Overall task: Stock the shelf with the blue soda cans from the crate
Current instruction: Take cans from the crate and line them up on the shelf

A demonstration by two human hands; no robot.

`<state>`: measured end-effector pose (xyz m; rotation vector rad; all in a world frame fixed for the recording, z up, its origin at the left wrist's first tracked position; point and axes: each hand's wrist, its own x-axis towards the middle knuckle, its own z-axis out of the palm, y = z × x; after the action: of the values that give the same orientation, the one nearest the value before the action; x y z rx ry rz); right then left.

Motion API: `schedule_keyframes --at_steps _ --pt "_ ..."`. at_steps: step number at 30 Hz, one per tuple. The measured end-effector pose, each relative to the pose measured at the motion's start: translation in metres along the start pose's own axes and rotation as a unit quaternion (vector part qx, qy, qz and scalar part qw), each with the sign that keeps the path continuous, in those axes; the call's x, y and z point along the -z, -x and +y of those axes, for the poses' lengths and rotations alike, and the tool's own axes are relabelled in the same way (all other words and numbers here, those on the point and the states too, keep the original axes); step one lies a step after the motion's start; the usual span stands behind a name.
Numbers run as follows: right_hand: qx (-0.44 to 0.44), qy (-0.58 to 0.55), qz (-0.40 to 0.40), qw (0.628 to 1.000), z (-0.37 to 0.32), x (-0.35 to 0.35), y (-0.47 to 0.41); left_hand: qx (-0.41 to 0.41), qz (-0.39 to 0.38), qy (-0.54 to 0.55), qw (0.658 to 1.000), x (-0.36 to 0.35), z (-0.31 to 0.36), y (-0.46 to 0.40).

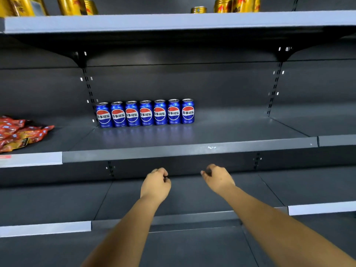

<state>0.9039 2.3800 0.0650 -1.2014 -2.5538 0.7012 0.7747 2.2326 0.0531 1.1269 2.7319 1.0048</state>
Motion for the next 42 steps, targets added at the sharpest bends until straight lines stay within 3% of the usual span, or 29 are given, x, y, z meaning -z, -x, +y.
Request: schedule_keyframes --at_steps 10,23,29,34,42 --pt "-0.046 0.005 -0.041 0.998 0.004 -0.036 0.048 -0.008 -0.042 -0.008 0.999 0.009 -0.036 0.039" --pt "-0.055 0.068 -0.189 0.978 0.022 -0.162 0.146 0.124 -0.183 0.009 0.975 -0.06 -0.157 0.138" --pt "-0.136 -0.013 -0.219 0.966 0.06 -0.211 0.183 0.124 -0.288 -0.064 0.947 -0.104 -0.188 0.179" --pt "-0.278 -0.181 -0.221 0.917 0.102 -0.254 0.2 0.114 -0.371 -0.167 0.906 -0.144 -0.212 0.209" --pt "-0.297 -0.12 -0.279 0.905 0.163 -0.324 0.235 0.159 -0.423 -0.24 0.859 -0.196 -0.243 0.256"
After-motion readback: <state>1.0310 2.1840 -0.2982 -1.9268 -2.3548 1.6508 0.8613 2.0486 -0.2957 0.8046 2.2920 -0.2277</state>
